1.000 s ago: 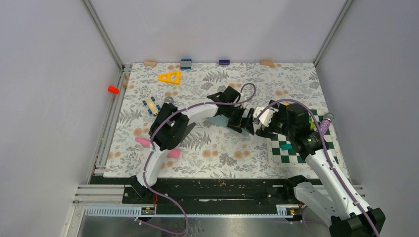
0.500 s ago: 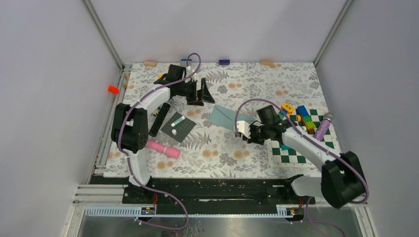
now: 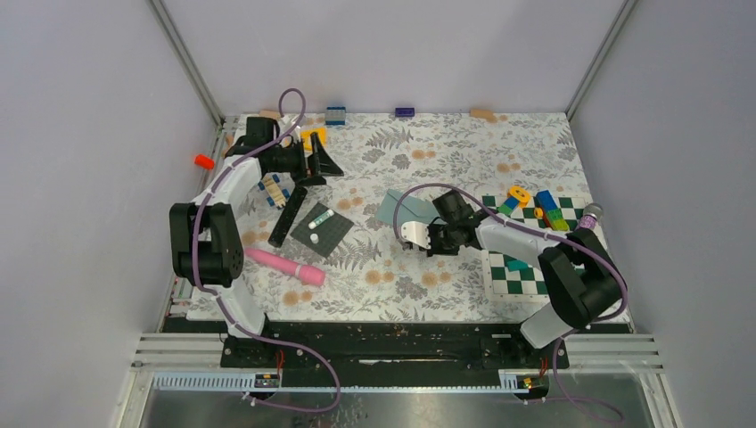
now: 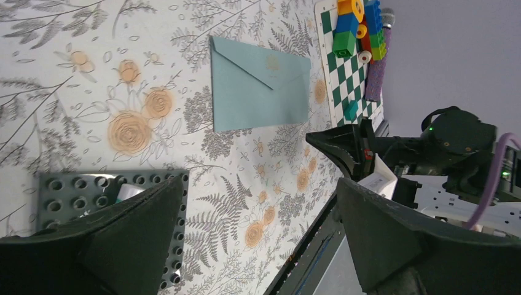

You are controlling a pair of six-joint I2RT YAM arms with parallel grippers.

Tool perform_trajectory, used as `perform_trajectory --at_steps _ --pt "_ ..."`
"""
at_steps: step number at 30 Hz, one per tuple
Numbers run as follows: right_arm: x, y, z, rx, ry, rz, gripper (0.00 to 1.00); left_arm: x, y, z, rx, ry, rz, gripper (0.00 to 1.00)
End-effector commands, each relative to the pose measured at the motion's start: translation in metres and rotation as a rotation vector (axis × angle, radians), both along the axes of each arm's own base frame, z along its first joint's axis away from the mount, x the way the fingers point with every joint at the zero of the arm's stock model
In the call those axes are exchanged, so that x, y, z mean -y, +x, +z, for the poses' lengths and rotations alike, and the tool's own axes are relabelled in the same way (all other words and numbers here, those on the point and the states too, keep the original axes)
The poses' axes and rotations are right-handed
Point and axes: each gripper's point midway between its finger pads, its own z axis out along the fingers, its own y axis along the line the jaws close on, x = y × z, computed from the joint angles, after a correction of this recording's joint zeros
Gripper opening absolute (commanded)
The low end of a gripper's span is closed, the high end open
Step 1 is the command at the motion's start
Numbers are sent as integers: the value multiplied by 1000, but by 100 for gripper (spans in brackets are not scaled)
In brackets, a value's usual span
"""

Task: Place the letter into the envelope and seal it
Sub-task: Adjust the envelope at the center of the board.

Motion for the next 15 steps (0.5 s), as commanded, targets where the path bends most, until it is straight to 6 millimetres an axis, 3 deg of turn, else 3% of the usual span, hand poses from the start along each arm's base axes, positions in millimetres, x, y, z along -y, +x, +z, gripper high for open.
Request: perform_trajectory --at_steps 1,6,15 --pt "8 23 -7 108 -107 23 0 -11 -6 12 34 -61 -3 99" --pt "19 33 -18 163 -185 38 0 -25 -2 15 30 -92 36 99" --pt "40 48 -29 255 -319 62 0 -25 -3 16 31 -118 45 99"
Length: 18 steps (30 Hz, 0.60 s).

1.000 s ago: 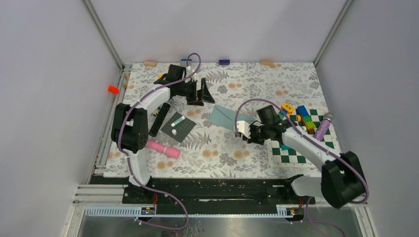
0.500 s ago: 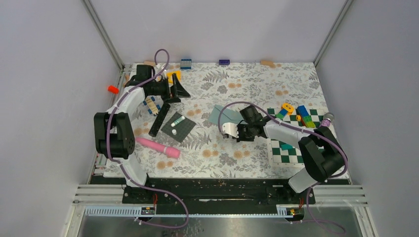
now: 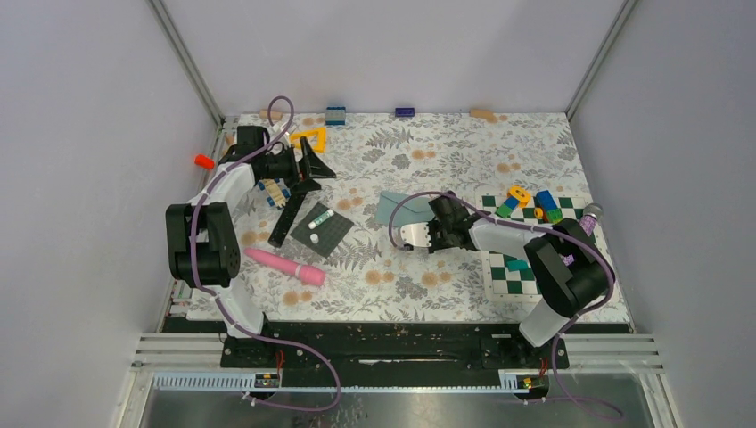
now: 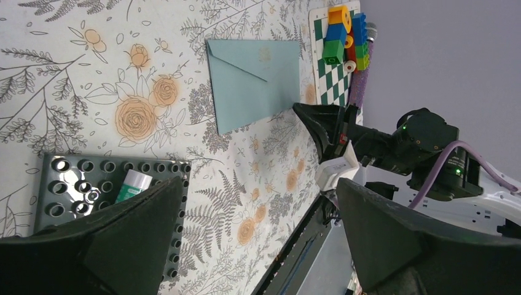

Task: Place the letter into the envelope and seal it
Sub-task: Adjust the envelope at the center of the board.

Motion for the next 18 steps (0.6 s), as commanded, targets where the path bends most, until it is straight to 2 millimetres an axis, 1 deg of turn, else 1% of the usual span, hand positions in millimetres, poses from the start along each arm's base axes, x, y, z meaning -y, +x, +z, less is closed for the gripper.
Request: perform_trajectory --at_steps 1,6,9,11,14,18 --pt "16 3 -13 38 -115 23 0 1 1 27 94 -42 -16 99" --pt "12 15 -10 62 -118 19 0 0 0 26 94 -41 -11 99" --pt "2 11 -1 41 -53 13 0 -1 -1 26 96 -38 -10 99" --pt "-8 5 18 21 18 15 0 -1 0 26 102 -31 -9 99" --pt "-22 1 54 14 128 1 0 -3 2 27 116 -8 -6 99" --pt "-39 2 96 23 270 -50 0 -8 3 26 139 50 -6 99"
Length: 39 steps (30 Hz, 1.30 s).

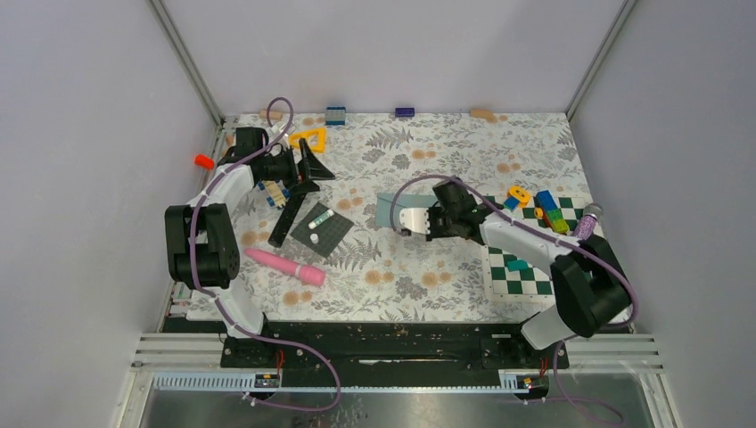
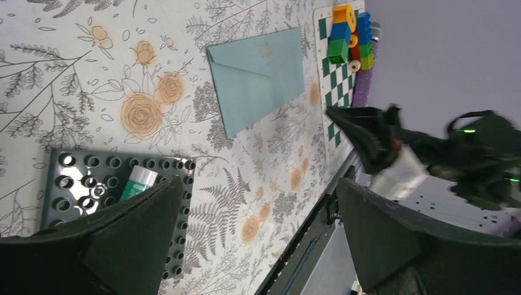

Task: Place the letter into the envelope and seal it
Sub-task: Adjust the envelope at the center of the board, then pick up the solid glue from the center of the board.

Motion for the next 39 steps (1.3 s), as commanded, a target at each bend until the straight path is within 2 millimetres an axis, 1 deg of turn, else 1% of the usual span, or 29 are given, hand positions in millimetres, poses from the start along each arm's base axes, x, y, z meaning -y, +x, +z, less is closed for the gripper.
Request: perform_trajectory --at_steps 1,2,3,5,6,8,11,12,13,15,17,20,23,27,31,34,39 --pt "-34 -3 66 -16 242 -55 0 -9 5 27 140 80 -8 99" --pt "-38 -4 75 -29 280 -75 0 -11 5 26 149 109 -6 99" --pt "-42 -5 86 -36 324 -101 9 -15 3 25 151 145 -5 99" --pt "-48 -10 101 -58 394 -138 37 -23 2 22 178 232 -3 99" --pt "-49 -13 112 -55 431 -152 46 -28 0 18 184 284 -6 99" --pt "-51 -18 131 -48 491 -169 63 -36 -5 10 193 379 -22 99" --pt "-50 -25 158 -20 568 -185 83 -49 -12 -7 206 532 -50 99" --pt "-49 -29 166 -11 591 -183 91 -46 -14 -13 221 580 -81 99" --pt "-48 -33 173 -6 613 -178 98 -46 -18 -18 227 615 -100 99" --pt "-49 -42 186 1 653 -158 100 -46 -22 -28 241 688 -128 99" --pt "-49 -48 193 -3 687 -149 100 -41 -26 -36 266 760 -169 99" --pt "-49 -52 194 3 710 -143 100 -39 -30 -46 299 869 -216 95" --pt "-45 -49 188 35 696 -150 100 -42 -32 -54 305 945 -236 85" --pt "-44 -48 181 35 687 -152 100 -44 -36 -63 293 973 -271 82" --pt "-45 -49 178 26 695 -153 99 -45 -41 -74 286 1007 -316 73" --pt "-46 -50 176 22 696 -150 100 -45 -41 -81 303 1012 -327 71" --pt "-46 -49 170 14 692 -154 100 -37 -44 -93 304 967 -360 65"
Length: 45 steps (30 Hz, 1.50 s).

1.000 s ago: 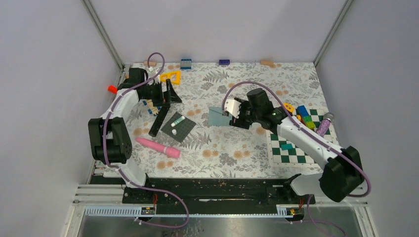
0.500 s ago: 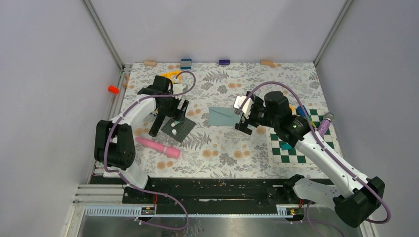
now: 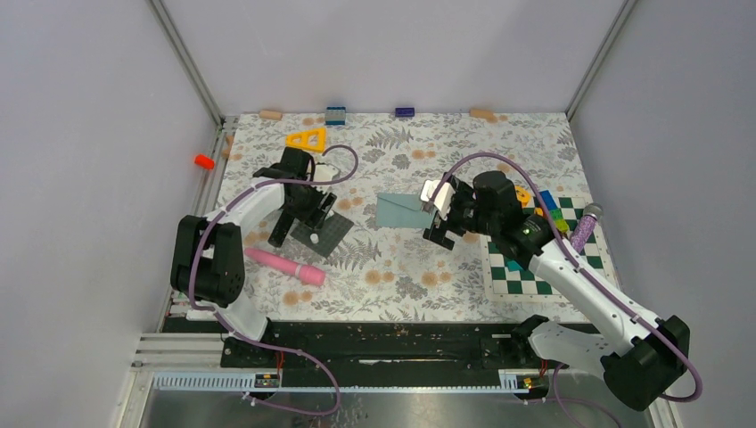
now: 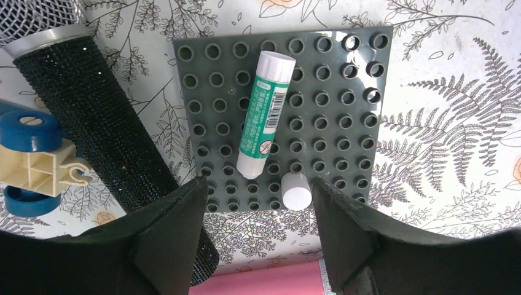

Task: Place the letter into the envelope and seal it
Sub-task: Pick up the solid glue from the center of the board.

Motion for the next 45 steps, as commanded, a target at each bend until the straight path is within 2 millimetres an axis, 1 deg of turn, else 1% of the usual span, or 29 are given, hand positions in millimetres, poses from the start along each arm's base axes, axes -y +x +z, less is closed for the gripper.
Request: perform_trajectory --at_steps 1,7,10,14,24,30,32,34,37,39,42,45 --pt "-6 1 4 8 32 8 100 6 13 2 56 -17 -39 64" --pt "-5 2 1 2 29 4 100 12 11 -8 29 -37 -51 54" --pt "-5 2 1 -1 31 5 100 14 11 -13 20 -32 -58 52" --pt "-5 1 0 -6 30 6 100 15 15 -16 27 -31 -56 50" --pt "-4 2 0 -7 36 5 100 17 18 -28 13 -23 -57 37" --pt "-4 1 1 -8 38 5 100 17 19 -32 7 -19 -48 25" --pt "-4 1 1 -9 40 5 100 16 19 -32 10 -18 -46 20" --pt "-4 1 2 -9 44 5 100 17 20 -30 17 -18 -46 17" --pt "-5 2 6 -13 61 -7 100 19 21 -19 42 -31 -51 16" --pt "-7 3 11 -27 96 -30 100 25 21 -3 63 -61 -69 15" --pt "-13 2 23 -108 198 -61 100 42 12 29 100 -141 -140 15" --pt "-21 4 42 -254 346 -135 100 63 -6 68 158 -206 -247 15"
